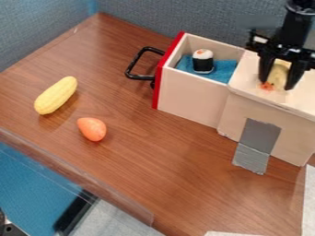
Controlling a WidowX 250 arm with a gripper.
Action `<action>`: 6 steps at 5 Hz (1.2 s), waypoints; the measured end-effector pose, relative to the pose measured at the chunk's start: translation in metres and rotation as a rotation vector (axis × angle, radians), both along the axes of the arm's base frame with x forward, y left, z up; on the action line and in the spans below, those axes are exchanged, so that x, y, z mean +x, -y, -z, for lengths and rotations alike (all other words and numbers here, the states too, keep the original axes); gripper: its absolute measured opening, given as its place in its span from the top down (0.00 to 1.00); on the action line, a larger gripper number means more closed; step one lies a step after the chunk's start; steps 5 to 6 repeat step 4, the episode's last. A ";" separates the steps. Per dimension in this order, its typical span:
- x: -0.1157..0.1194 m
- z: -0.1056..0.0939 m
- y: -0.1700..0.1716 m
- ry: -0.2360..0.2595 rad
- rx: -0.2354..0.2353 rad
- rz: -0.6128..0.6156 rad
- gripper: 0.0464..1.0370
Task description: Place the yellow toy on top of the drawer
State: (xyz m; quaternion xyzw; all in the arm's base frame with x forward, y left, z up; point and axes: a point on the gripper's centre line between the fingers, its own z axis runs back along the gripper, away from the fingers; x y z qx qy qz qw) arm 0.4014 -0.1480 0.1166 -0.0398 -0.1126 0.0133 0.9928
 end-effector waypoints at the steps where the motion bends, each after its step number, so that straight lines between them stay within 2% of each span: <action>1: 0.000 0.006 0.001 -0.037 0.028 0.001 0.20; 2: -0.001 0.002 -0.002 -0.044 0.047 0.000 0.02; 3: -0.004 -0.024 -0.007 0.013 0.049 -0.014 0.03; 4: -0.018 -0.055 -0.016 0.069 0.047 -0.030 0.04; 6: -0.018 -0.055 -0.016 0.069 0.047 -0.030 0.04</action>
